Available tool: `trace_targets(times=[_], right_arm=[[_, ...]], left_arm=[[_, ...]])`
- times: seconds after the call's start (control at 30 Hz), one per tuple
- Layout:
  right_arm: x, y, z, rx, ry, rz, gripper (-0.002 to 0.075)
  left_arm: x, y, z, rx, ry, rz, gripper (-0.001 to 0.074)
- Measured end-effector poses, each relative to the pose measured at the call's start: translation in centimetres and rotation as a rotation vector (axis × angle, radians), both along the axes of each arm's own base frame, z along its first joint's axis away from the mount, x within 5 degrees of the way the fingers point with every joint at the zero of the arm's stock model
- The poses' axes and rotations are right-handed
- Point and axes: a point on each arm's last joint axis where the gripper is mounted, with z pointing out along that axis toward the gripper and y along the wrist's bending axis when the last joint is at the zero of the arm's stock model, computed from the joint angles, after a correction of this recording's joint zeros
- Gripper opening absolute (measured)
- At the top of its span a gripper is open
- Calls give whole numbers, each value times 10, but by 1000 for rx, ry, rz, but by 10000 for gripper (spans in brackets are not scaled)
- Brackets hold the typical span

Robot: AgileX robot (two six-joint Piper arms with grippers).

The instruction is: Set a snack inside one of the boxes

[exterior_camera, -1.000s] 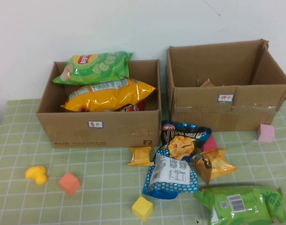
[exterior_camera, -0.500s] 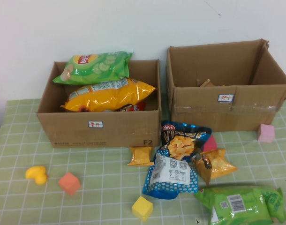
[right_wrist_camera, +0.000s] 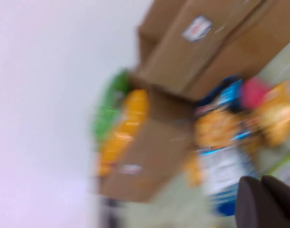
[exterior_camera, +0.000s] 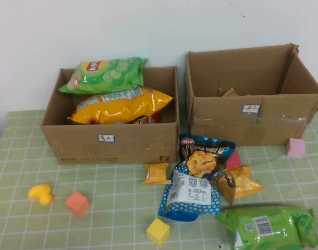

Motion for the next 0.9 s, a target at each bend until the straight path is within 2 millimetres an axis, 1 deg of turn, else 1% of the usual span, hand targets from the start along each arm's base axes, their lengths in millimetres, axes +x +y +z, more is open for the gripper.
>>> trace_targets(times=[0.07,0.1,0.17,0.3,0.4,0.47,0.5,0.6,0.63,0.7,0.8,0.87,0.9], right_arm=[[0,3,4,166,17,0,-2],[0,4,5,212,21,1,-2],[0,4,6,243,18,0,-2],[1,3,8,155,-40,0,-2],[2,1,10,47,-101,2,-2],[1,1,13,-64,-154,19,-2],[0,1,19,-139,-193,42,-2],[-8,6,50,-397,-356,142,-2],[-12,8,63,-494,-412,179,-2],[-15,12,86,-674,-475,253,-2],[-13,14,114,-935,-469,378,-2],[-5,13,123,-1066,-395,471,-2],[1,13,124,-1108,-348,518,-2]], left_arm=[[0,0,0,0,0,0,-3],[0,0,0,0,0,0,-3],[0,0,0,0,0,0,-3],[0,0,0,-2,0,1,-3],[0,0,0,-2,0,1,-3],[0,0,0,-2,0,1,-3],[0,0,0,-2,0,1,-3],[0,0,0,-2,0,1,-3],[0,0,0,-2,0,1,-3],[0,0,0,-2,0,1,-3],[0,0,0,-2,0,1,-3],[0,0,0,-2,0,1,-3],[0,0,0,-2,0,1,-3]])
